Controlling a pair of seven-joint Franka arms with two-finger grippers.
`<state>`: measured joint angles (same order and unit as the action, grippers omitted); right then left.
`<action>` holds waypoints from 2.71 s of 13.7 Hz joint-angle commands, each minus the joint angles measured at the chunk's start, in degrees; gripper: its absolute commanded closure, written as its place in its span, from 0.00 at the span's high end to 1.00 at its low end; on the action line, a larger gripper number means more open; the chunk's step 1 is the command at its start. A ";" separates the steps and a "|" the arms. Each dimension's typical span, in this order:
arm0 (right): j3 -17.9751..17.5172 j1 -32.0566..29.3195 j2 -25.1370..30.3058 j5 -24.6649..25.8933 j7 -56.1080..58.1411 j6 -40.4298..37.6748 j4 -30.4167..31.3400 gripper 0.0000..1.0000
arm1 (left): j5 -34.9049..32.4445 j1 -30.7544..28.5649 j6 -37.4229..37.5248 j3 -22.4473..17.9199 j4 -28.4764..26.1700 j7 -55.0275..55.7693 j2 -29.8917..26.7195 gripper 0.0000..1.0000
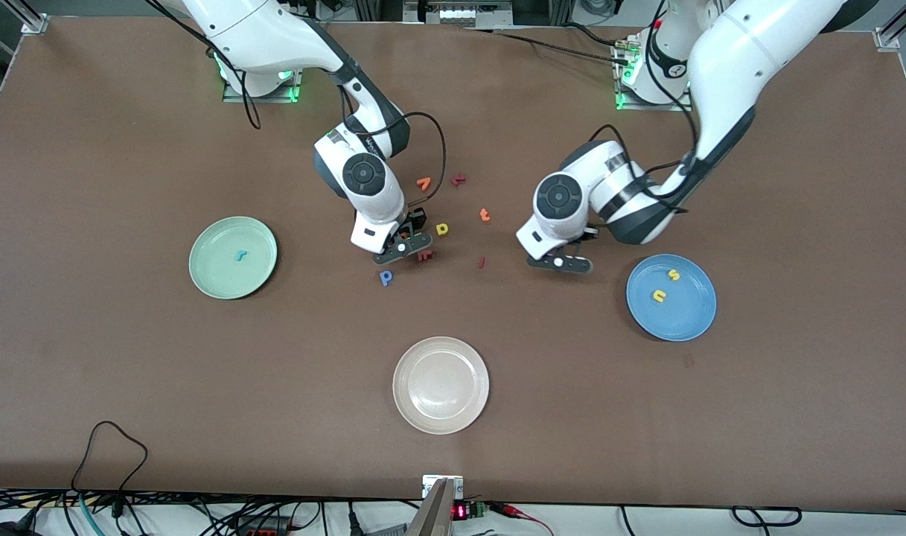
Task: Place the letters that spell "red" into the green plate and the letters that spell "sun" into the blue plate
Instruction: 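Carry the green u to the blue plate while the right gripper grasps the orange e, then release the green u and raise the left gripper while the right gripper carries the e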
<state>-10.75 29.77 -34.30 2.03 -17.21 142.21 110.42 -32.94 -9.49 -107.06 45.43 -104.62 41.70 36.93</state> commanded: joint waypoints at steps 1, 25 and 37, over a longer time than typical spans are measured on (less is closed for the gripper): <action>0.55 0.81 -0.33 -0.89 -0.54 -0.36 -0.73 0.45 | -0.10 -3.24 6.68 -0.25 5.29 -10.02 -1.16 0.12; 3.44 -15.76 11.71 -0.11 1.12 -13.45 -1.96 0.25 | 1.57 -16.53 16.05 3.41 20.56 -43.19 5.25 1.00; 3.98 -31.52 14.87 5.61 8.33 0.78 18.16 0.26 | 27.71 0.58 32.01 -22.69 25.87 -43.37 -19.59 1.00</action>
<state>-6.28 -0.55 -22.55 5.90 -9.21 141.43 124.58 -12.23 -13.36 -74.77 33.14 -77.40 -0.68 22.11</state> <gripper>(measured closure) 0.714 0.000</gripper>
